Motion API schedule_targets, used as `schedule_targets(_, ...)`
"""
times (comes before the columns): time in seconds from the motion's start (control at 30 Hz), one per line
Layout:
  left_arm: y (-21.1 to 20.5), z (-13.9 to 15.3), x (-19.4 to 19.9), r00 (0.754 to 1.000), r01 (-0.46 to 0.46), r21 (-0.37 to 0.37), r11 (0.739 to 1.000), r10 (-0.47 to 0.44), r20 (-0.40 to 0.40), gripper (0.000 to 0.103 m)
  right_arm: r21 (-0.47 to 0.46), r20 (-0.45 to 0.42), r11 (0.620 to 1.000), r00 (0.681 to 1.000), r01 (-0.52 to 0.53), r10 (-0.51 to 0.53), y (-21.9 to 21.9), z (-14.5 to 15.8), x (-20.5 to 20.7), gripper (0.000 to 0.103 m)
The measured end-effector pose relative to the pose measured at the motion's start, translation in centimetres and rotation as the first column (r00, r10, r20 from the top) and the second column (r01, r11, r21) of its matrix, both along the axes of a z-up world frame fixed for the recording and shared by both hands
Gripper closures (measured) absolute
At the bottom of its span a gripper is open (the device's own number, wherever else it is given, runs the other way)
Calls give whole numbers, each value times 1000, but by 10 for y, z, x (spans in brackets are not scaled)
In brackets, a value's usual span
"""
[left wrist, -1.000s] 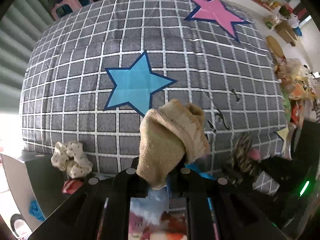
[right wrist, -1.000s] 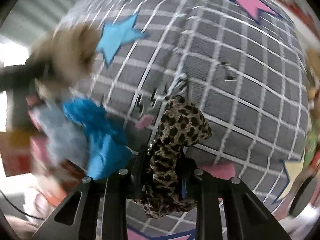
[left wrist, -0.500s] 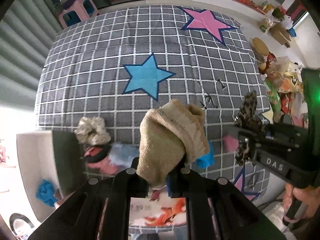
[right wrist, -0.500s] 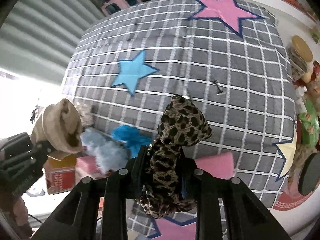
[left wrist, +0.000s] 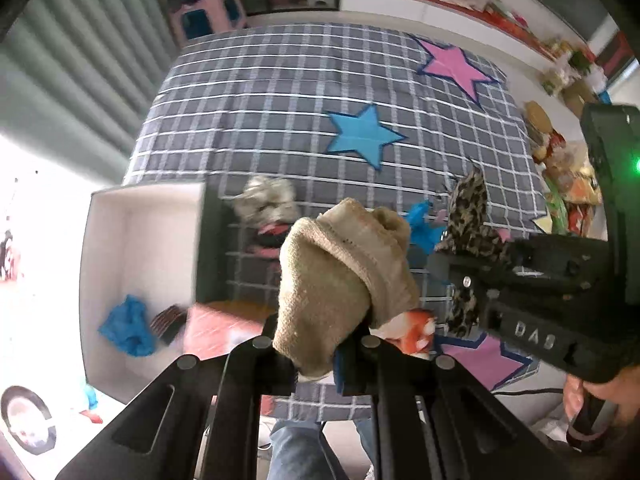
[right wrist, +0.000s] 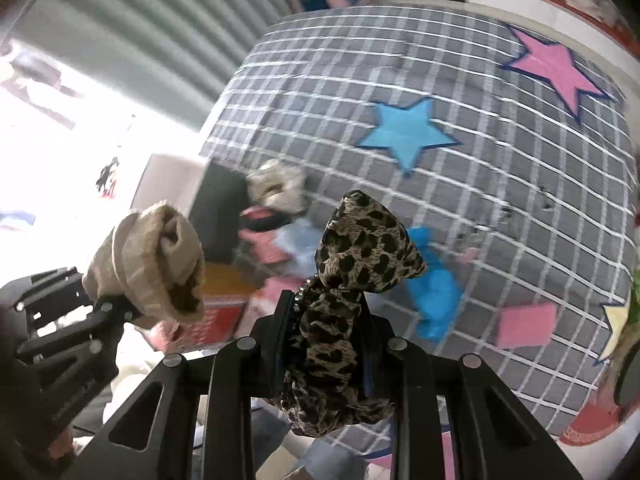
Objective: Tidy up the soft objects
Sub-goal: 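Carry the beige hat and leopard scarf over the white box with both tools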
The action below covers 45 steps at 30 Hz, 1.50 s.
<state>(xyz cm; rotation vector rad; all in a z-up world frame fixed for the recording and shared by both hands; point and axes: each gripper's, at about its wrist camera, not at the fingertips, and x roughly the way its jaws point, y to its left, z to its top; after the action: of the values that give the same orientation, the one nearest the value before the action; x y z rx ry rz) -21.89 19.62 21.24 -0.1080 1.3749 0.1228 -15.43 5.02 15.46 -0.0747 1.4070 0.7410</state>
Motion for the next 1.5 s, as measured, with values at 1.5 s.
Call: schedule_targets(1.5, 234, -3, -133, 960, -266, -15, 964, 266, 92, 90, -135, 107, 933, 931, -334, 349, 272, 43, -120, 74)
